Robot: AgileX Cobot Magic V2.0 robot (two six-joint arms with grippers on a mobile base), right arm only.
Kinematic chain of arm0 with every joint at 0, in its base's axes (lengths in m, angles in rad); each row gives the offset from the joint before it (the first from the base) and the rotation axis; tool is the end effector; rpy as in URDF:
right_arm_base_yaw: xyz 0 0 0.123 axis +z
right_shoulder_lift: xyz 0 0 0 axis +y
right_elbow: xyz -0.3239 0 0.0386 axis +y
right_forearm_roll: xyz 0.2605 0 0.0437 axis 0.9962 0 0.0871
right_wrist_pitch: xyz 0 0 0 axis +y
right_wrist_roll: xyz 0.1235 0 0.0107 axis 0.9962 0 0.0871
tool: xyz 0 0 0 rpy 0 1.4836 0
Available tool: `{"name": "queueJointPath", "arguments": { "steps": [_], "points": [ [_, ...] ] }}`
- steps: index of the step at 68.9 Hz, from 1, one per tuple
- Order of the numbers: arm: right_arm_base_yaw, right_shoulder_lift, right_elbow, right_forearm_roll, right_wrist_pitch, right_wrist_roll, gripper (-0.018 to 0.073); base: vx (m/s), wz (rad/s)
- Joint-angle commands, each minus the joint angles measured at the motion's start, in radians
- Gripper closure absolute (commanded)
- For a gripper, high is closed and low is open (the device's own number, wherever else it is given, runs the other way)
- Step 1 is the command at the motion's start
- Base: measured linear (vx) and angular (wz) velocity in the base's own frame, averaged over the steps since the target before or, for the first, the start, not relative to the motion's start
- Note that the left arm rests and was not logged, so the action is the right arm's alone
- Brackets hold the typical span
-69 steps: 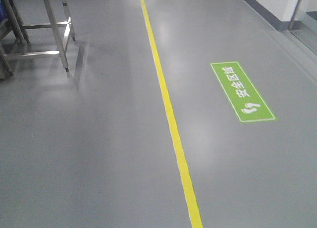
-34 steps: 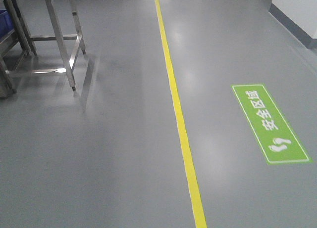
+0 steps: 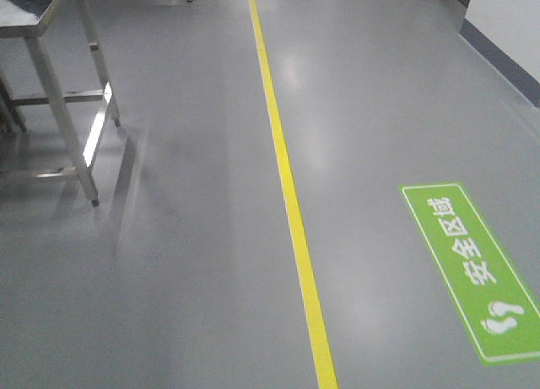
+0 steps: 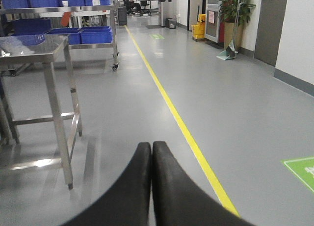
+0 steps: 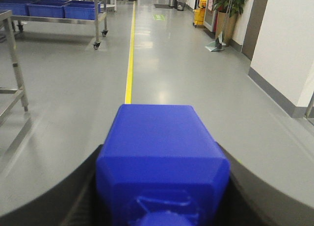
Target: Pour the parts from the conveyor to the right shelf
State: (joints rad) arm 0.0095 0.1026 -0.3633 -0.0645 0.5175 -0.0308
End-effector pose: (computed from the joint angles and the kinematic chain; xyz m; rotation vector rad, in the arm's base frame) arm 0.0444 -0.0035 0.2830 -0.0604 1.7391 -0.0845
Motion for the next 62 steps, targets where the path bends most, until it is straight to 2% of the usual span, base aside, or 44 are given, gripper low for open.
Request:
{"name": "queueJointPath", "arguments": {
  "steps": [1,62],
  "points": [
    [0.000,0.012,-0.026,-0.006,-0.074,-0.010,0.0565,0.70,-0.09],
    [0.000,0.012,-0.026,-0.006,-0.069,-0.010,0.0565,0.73,0.03]
  ]
}}
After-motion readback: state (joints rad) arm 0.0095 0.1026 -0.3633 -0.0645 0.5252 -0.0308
